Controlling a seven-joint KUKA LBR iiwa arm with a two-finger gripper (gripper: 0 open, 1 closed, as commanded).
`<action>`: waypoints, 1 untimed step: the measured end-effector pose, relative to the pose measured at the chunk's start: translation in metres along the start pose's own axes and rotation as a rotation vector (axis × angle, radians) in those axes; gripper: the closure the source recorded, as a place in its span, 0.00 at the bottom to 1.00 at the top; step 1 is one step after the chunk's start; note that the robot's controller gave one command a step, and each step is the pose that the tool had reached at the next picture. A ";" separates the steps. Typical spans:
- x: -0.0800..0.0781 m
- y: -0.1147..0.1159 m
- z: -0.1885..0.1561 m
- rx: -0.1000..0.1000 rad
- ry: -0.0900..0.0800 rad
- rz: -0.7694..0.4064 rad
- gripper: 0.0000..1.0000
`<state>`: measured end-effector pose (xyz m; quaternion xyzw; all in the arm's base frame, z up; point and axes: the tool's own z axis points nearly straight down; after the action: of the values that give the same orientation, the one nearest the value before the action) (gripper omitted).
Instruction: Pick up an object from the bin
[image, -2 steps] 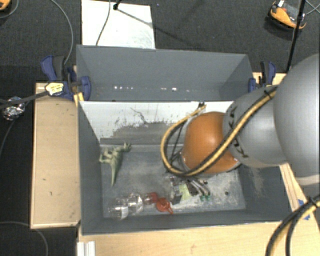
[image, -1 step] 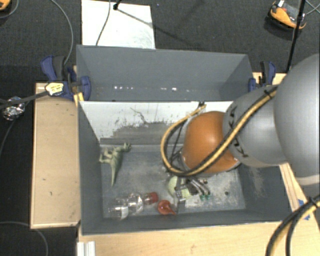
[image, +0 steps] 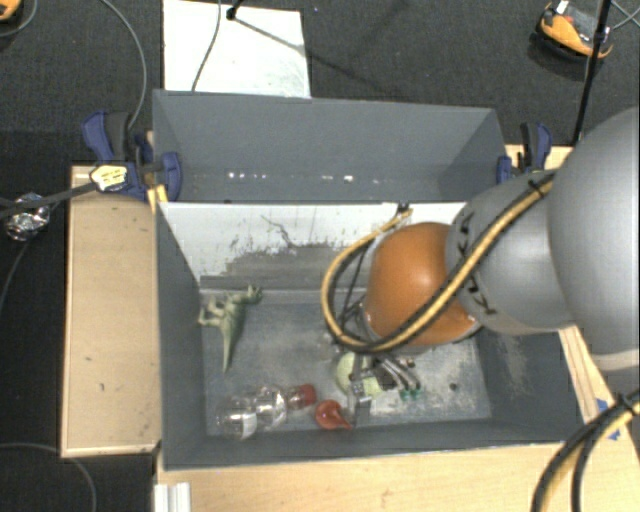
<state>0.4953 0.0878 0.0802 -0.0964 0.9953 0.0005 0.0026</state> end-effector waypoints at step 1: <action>-0.001 -0.017 -0.003 -0.002 -0.003 -0.080 0.00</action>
Offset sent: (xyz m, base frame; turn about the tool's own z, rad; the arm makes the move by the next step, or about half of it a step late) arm 0.0209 -0.0563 0.0035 -0.1343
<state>0.5001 0.0712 0.0829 -0.1361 0.9907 0.0017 0.0042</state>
